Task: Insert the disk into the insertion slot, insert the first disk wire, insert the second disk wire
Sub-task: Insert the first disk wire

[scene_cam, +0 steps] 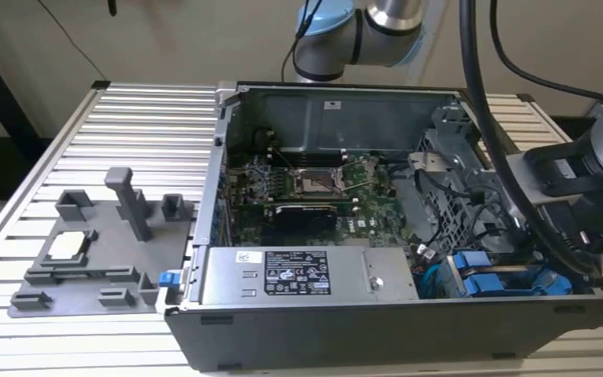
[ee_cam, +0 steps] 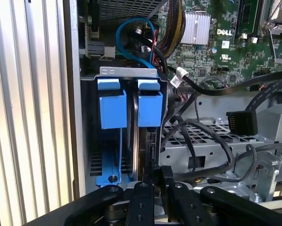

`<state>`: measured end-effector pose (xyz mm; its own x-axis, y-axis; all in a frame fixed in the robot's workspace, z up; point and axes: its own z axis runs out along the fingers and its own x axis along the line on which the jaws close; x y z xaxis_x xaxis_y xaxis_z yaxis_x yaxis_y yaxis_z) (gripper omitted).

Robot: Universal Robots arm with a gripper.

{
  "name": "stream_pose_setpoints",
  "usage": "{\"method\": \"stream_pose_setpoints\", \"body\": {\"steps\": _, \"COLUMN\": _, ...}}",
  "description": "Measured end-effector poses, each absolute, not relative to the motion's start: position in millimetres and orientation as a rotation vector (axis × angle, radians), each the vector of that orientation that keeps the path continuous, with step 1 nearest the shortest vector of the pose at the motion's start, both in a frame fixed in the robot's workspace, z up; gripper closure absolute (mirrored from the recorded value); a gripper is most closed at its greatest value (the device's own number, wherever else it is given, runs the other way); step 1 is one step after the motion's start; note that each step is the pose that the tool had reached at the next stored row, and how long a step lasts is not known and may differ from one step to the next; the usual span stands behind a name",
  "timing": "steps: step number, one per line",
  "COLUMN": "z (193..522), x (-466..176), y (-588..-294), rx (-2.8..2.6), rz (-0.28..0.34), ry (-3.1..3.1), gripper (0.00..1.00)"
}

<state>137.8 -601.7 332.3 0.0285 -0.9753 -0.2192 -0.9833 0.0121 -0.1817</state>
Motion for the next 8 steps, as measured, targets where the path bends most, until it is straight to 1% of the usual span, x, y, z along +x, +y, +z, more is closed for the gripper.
{"method": "stream_pose_setpoints", "body": {"steps": 8, "z": 329.0, "x": 137.6, "y": -601.7, "rx": -2.026, "rz": 0.04, "ry": 2.011, "gripper": 0.81}}
